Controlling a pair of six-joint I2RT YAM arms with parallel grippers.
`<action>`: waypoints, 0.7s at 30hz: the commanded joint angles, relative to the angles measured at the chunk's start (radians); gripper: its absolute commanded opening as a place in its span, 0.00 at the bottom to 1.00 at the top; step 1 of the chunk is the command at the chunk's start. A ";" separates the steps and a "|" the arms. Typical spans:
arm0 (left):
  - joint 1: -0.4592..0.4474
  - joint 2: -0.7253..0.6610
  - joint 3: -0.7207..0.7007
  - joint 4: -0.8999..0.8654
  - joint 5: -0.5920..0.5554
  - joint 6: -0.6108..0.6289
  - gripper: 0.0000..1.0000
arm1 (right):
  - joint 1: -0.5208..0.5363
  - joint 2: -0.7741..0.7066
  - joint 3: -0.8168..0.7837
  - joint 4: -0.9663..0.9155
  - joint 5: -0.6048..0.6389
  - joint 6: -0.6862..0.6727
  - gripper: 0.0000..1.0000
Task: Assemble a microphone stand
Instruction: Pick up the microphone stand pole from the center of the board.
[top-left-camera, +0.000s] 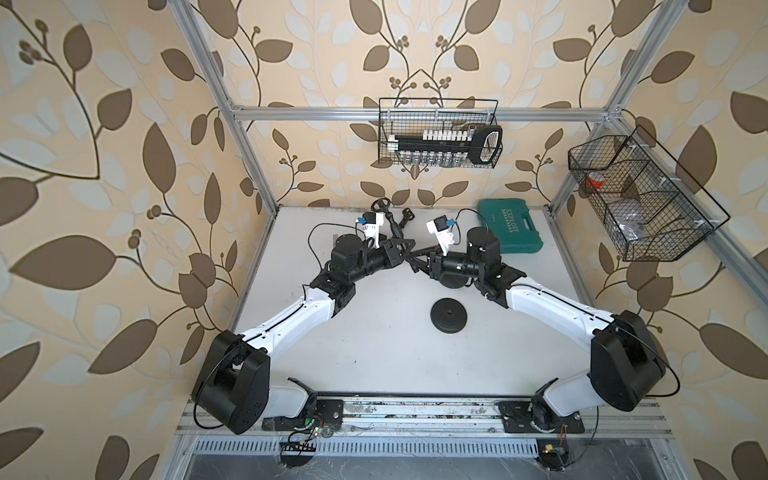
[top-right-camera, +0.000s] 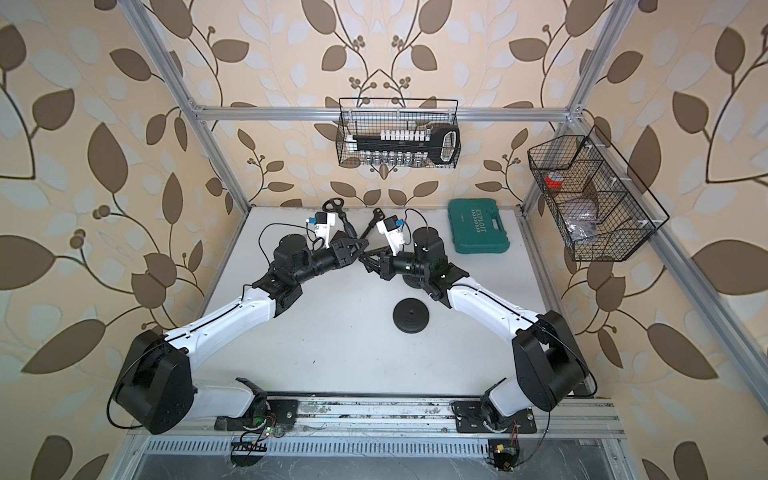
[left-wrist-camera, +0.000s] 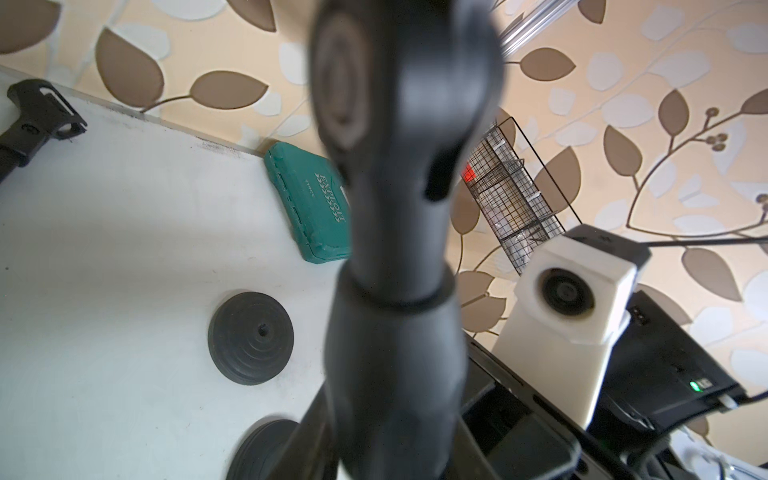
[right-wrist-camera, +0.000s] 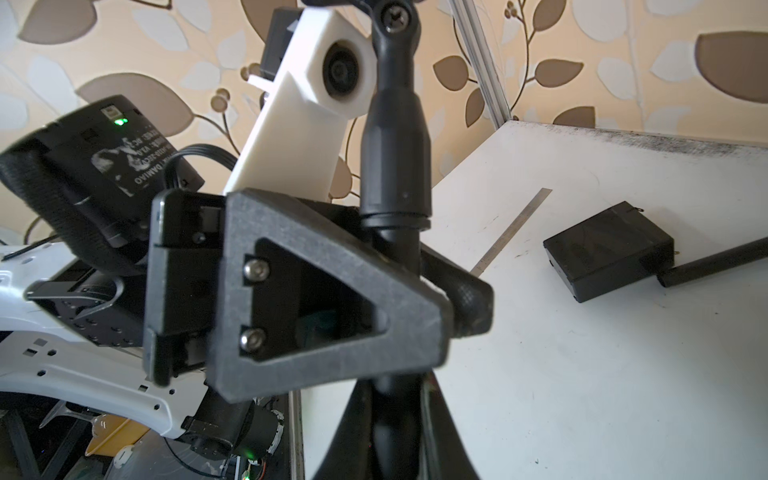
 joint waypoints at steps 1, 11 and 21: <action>-0.008 -0.004 0.031 0.074 0.011 0.011 0.29 | 0.014 -0.011 -0.007 0.050 0.011 0.011 0.00; -0.008 -0.005 0.042 0.036 -0.016 0.045 0.07 | 0.019 0.006 -0.013 0.070 0.030 0.028 0.16; -0.008 0.016 0.117 -0.167 -0.022 0.242 0.00 | -0.143 -0.073 -0.057 -0.053 -0.064 0.016 0.61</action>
